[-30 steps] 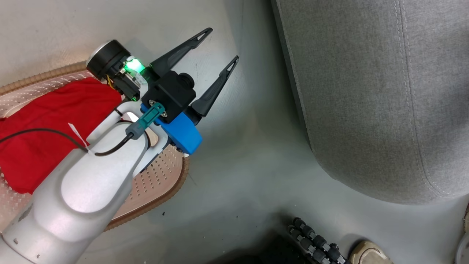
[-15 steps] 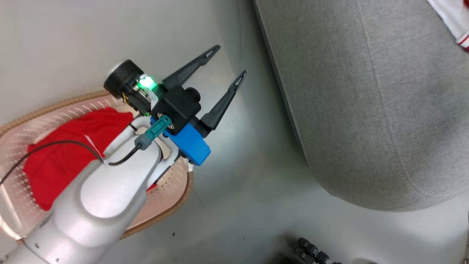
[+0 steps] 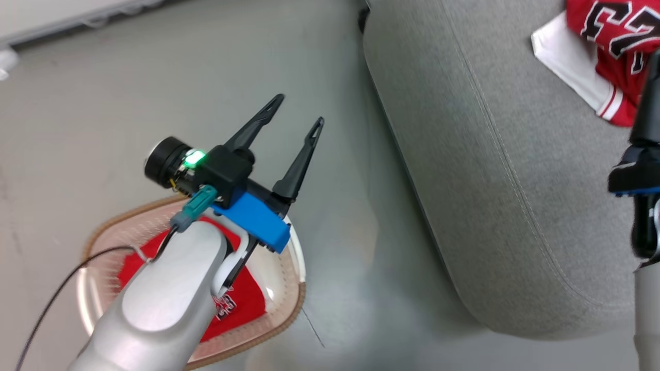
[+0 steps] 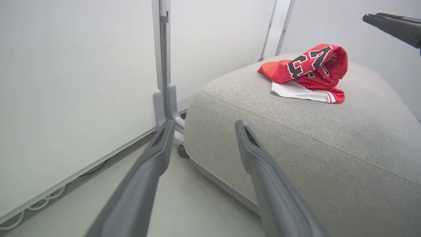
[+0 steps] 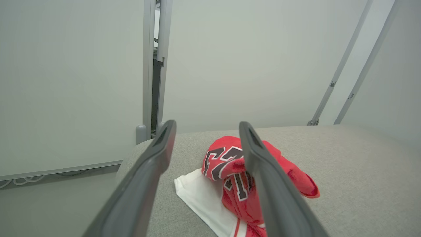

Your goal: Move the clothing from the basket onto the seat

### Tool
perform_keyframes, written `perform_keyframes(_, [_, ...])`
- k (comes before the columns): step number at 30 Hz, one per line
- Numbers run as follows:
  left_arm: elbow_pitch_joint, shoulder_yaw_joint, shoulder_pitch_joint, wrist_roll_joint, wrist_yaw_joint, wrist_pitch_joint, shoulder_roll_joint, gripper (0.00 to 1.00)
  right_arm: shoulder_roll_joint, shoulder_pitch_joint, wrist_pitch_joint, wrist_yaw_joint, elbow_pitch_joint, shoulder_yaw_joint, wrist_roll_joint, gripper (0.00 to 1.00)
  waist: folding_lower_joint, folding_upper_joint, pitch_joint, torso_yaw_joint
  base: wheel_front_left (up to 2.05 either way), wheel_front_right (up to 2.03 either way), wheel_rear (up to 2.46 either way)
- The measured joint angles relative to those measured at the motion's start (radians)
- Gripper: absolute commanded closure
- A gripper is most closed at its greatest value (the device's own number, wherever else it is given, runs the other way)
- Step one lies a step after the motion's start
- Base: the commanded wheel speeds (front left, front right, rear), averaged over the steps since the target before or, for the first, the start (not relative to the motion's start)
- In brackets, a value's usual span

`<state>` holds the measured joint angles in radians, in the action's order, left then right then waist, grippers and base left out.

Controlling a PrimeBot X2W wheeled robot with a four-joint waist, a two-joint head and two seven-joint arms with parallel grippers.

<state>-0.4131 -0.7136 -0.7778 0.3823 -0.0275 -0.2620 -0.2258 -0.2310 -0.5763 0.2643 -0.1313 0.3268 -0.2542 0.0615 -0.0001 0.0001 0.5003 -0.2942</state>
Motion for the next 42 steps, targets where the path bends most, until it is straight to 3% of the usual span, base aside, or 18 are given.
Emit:
perform_keyframes(11, [0.08, 0.25, 0.2, -0.031, 0.023, -0.001, 0.037, 0.0, 0.037, 0.112, 0.0, 0.0, -0.047, 0.174, 0.011, 0.0, -0.0001, -0.0001, -0.179, 0.136, 0.0, 0.0, 0.0])
perform_keyframes(24, [0.115, 0.49, 0.411, -0.114, -0.011, -0.001, 0.112, 0.0, 0.087, 0.256, 0.0, 0.0, -0.061, 0.249, 0.039, 0.0, -0.0001, 0.0, -0.342, 0.284, 0.0, 0.0, 0.0])
perform_keyframes(33, [0.121, 0.561, 0.526, -0.168, -0.055, -0.001, 0.149, 0.0, 0.112, 0.358, 0.0, 0.0, -0.059, 0.26, 0.056, 0.0, 0.0, 0.0, -0.415, 0.336, 0.0, 0.0, 0.0])
perform_keyframes(42, [0.119, 0.584, 0.582, -0.197, -0.076, -0.001, 0.17, 0.0, 0.141, 0.438, 0.0, 0.0, -0.054, 0.268, 0.066, 0.0, 0.0001, 0.0, -0.453, 0.344, 0.0, 0.0, 0.0])
